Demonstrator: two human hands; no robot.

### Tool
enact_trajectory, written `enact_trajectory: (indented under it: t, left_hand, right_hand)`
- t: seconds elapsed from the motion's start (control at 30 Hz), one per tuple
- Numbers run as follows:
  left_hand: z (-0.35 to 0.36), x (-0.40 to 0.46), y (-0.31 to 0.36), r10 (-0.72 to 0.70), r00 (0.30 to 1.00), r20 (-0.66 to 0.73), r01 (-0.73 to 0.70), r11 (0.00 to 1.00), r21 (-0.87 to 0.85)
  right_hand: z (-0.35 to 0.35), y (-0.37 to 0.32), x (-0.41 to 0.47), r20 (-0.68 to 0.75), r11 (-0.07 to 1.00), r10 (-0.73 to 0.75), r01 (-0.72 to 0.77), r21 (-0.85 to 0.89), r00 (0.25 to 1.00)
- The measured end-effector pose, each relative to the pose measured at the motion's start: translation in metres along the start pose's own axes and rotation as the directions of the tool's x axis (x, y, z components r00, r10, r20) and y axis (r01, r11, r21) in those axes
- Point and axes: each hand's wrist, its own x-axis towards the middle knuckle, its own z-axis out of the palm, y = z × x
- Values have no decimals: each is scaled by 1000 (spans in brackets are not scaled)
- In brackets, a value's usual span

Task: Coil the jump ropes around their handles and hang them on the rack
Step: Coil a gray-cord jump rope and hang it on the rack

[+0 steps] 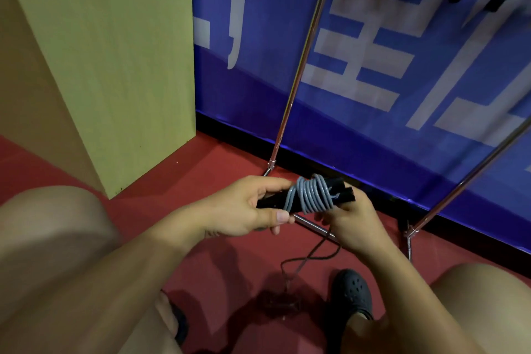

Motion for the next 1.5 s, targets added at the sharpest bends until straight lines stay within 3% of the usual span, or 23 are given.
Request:
enact_trajectory:
  t: [0.1, 0.43, 0.83, 0.97, 1.23, 1.5]
  left_hand:
    - [0, 2, -4, 6, 996, -92, -7, 1000, -12]
    - [3, 7, -10, -61, 963, -263, 63, 998, -1]
    - [5, 15, -27, -106, 861, -498, 219, 960, 174]
    - [5, 19, -32, -81, 837, -541, 268, 923, 275]
    - [-2, 27, -45, -133, 778, -614, 370, 887, 277]
    - [-10, 29, -49, -113, 720, -684, 469, 806, 360]
  right_hand:
    - [7, 2, -2, 40, 996, 36, -33, -83, 999]
    - [18, 8, -5, 53, 999, -13, 16, -46, 998]
    - [36, 8, -13, 49, 964, -77, 87, -251, 996]
    - [39, 6, -16, 39, 960, -61, 69, -270, 997]
    - [42, 6, -14, 67, 936, -50, 70, -344, 997]
    - [40, 6, -15, 65, 950, -18, 37, -311, 998]
